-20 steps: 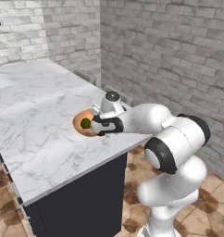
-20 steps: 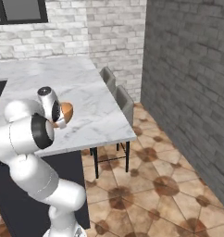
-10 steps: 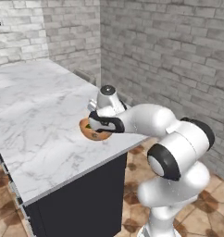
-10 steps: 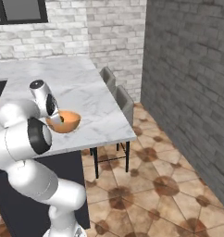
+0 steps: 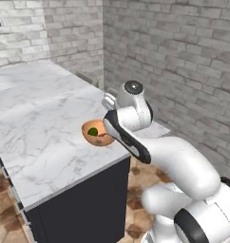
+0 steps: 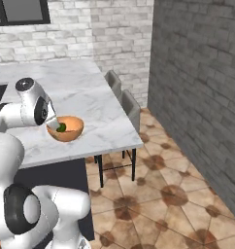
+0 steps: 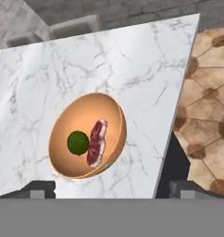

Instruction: The microwave is finished heating the steak and lime. Take the bowl containing the food and place it on the dining counter.

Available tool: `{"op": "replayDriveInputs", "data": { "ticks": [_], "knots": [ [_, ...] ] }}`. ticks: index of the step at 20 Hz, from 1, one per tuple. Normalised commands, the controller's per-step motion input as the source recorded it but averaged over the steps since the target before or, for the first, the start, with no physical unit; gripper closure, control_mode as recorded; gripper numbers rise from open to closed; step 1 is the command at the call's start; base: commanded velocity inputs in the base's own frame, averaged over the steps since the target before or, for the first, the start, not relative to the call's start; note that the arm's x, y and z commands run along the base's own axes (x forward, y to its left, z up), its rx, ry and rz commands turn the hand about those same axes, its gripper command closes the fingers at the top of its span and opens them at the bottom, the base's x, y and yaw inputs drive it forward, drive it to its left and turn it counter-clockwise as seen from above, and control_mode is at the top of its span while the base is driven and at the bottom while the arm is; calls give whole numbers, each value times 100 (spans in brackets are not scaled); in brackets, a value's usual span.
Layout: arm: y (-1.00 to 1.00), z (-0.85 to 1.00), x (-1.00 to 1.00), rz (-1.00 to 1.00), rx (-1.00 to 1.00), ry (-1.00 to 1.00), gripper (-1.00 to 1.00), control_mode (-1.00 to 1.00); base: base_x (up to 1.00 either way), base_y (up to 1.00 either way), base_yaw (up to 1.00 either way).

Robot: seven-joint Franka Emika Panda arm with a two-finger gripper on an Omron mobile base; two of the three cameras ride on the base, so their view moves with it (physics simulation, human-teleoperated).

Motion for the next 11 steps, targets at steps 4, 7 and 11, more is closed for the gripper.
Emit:
{"op": "replayDriveInputs", "data": {
  "ticks": [4, 7, 11],
  "knots": [
    [-43, 2, -100, 10, 0, -25, -100, -100, 0, 0, 0],
    [-29, -19, -100, 8, 0, -24, -100, -100, 0, 0, 0],
    [-15, 0, -100, 8, -3, -21, -100, -100, 0, 0, 0]
  ]
}}
